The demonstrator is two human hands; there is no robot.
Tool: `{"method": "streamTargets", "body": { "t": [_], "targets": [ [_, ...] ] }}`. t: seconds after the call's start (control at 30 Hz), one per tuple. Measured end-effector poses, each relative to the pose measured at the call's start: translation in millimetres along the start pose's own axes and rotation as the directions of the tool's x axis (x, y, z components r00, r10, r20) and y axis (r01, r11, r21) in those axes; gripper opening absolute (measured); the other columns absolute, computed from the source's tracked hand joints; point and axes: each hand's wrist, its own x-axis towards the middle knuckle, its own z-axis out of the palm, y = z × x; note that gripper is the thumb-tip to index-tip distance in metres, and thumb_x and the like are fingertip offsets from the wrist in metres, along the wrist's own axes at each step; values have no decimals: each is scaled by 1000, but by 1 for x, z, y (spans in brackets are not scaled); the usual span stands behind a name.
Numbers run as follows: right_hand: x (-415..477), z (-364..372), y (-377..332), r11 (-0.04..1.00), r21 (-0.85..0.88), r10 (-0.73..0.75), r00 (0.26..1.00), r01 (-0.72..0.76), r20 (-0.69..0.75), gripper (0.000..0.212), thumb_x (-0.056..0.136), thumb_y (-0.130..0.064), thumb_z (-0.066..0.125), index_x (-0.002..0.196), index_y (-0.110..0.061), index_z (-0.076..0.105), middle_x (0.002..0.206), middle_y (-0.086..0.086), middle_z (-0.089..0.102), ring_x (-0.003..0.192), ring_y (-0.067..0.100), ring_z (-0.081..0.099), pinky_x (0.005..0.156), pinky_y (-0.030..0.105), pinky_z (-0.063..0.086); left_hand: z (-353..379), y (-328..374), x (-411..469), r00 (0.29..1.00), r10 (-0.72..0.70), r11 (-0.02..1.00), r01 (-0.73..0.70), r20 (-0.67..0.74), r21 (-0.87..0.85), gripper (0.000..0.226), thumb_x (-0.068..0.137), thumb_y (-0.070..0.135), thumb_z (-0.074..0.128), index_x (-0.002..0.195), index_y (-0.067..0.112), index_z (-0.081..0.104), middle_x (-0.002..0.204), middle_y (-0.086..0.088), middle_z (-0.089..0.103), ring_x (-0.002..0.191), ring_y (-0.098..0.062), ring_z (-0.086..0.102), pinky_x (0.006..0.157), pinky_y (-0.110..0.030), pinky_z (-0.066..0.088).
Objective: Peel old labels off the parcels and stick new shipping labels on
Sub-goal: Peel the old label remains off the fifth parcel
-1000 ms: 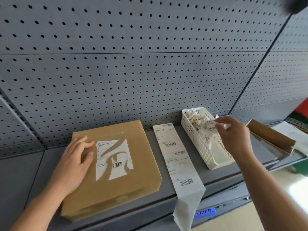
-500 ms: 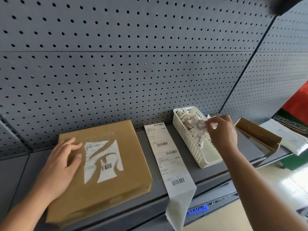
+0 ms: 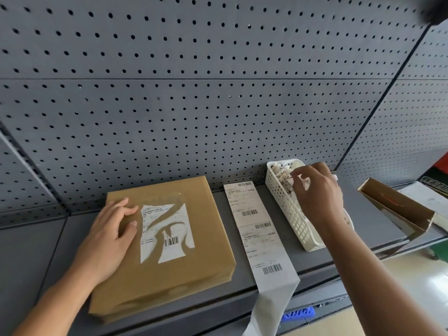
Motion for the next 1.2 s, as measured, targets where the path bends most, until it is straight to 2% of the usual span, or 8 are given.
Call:
{"method": "streamTargets", "body": {
  "t": [0.2, 0.37, 0.47, 0.6, 0.7, 0.87, 1.0, 1.2],
  "targets": [
    [-7, 27, -34, 984, 96, -157, 982, 147, 104, 16, 90, -15, 64, 102, -24, 72, 102, -6, 59, 79, 21, 59, 60, 30, 40, 1, 0, 0, 1000, 14, 1000, -14, -1, 11, 36, 103, 38, 45, 138, 31, 51, 157, 23, 26, 147, 6, 6, 117, -28, 9],
    [-11, 46, -63, 962, 139, -257, 954, 237, 153, 16, 89, -17, 64, 102, -25, 69, 97, -17, 51, 72, 10, 52, 54, 21, 32, 1, 1, 0, 1000, -4, 1000, 4, 2, -5, 34, 104, 40, 45, 136, 34, 51, 160, 23, 25, 151, 3, 6, 117, -27, 11],
    [-15, 56, -82, 934, 205, -327, 930, 291, 170, 14, 91, -17, 65, 100, -28, 67, 98, -19, 53, 65, 5, 53, 53, 22, 36, 0, 4, -1, 1000, -11, 1000, 11, 3, -4, 35, 104, 41, 45, 138, 33, 50, 160, 23, 24, 151, 2, 5, 116, -25, 11],
    [-21, 71, -109, 911, 275, -372, 902, 309, 221, 17, 96, -16, 58, 101, -27, 70, 98, -17, 59, 73, 9, 57, 58, 28, 45, -3, 7, -3, 1000, -22, 1000, 22, 9, -18, 37, 104, 42, 44, 140, 33, 49, 161, 23, 22, 151, 3, 4, 119, -28, 13],
    [-28, 84, -129, 876, 341, -438, 858, 341, 269, 17, 96, -11, 57, 100, -22, 71, 97, -13, 61, 74, 3, 53, 61, 27, 46, -4, 8, -5, 999, -32, 999, 32, 17, -21, 38, 105, 43, 43, 141, 33, 48, 161, 24, 20, 152, 3, 2, 120, -32, 16],
    [-40, 105, -155, 821, 421, -531, 786, 386, 317, 18, 94, -7, 57, 98, -21, 67, 97, -20, 56, 77, 2, 50, 65, 30, 50, -5, 9, -5, 999, -39, 999, 39, 26, -18, 37, 105, 43, 42, 141, 35, 46, 162, 26, 18, 152, 3, 0, 121, -35, 17],
    [-48, 116, -172, 786, 460, -587, 731, 413, 347, 20, 93, -4, 56, 99, -20, 66, 96, -21, 56, 76, -4, 48, 64, 22, 44, -4, 6, -5, 999, -36, 999, 37, 31, -33, 37, 105, 44, 41, 141, 37, 46, 162, 27, 18, 151, 4, -1, 122, -36, 17],
    [-53, 132, -195, 776, 496, -606, 679, 390, 415, 20, 94, -5, 52, 102, -22, 60, 87, -25, 50, 78, -4, 48, 68, 22, 43, -3, 5, -5, 1000, -24, 998, 24, 12, -55, 36, 104, 41, 44, 139, 34, 49, 162, 23, 21, 152, 3, 0, 123, -35, 17]
  ]
}}
